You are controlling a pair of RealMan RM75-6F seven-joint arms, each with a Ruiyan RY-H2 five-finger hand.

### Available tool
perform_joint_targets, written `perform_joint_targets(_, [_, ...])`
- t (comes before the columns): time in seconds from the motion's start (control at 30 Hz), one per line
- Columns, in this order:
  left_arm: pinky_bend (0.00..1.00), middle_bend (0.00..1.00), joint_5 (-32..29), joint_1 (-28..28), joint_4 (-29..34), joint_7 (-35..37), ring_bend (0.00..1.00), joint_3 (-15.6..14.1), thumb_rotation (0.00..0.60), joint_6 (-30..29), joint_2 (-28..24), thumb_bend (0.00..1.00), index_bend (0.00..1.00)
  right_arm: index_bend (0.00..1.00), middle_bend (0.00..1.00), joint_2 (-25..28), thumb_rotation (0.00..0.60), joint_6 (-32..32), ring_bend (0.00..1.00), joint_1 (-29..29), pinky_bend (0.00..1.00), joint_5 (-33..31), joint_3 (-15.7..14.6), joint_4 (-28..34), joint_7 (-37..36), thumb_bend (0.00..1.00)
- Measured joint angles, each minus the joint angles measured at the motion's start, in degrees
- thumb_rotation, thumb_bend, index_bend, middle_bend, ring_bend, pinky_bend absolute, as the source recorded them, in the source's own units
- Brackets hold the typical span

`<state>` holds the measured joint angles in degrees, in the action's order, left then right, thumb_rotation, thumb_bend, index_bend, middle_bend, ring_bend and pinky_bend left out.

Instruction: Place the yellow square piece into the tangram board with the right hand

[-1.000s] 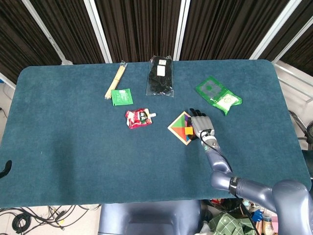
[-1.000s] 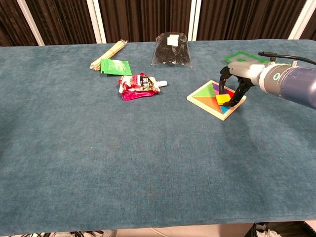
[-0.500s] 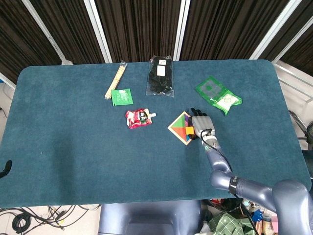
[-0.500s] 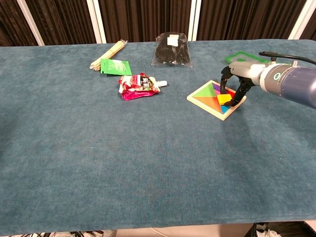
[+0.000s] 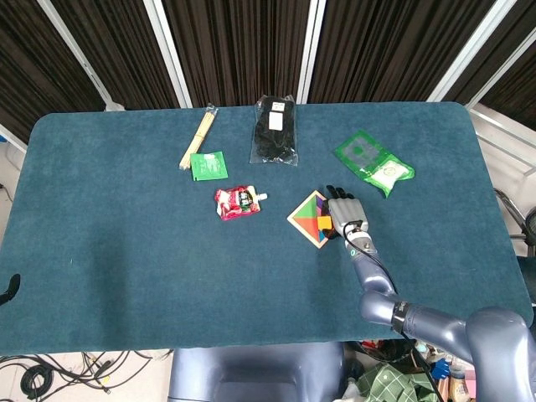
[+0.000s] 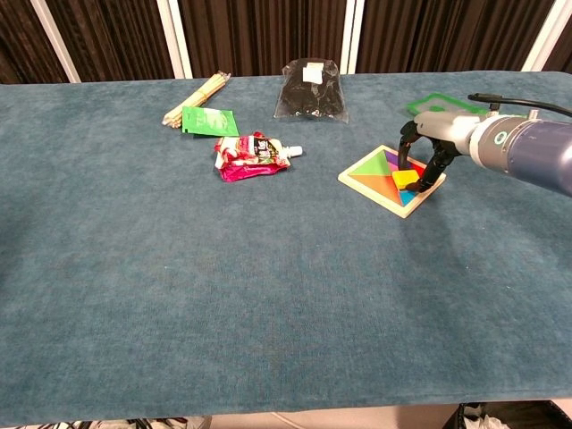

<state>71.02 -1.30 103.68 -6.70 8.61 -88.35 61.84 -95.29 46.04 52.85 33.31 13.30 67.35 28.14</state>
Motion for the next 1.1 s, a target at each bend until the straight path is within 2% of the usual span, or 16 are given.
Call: perform_joint_targets(1.1, [0.0,0.0,-0.01,-0.01,0.01,-0.14,0.0,-0.07,0.6,0.04,0.01,0.32,0.0,0.41,0.0,0.56,0.6,0.54,0.0,-0.02,0.13,-0.46,-0.29,1.31,0.75,0.26])
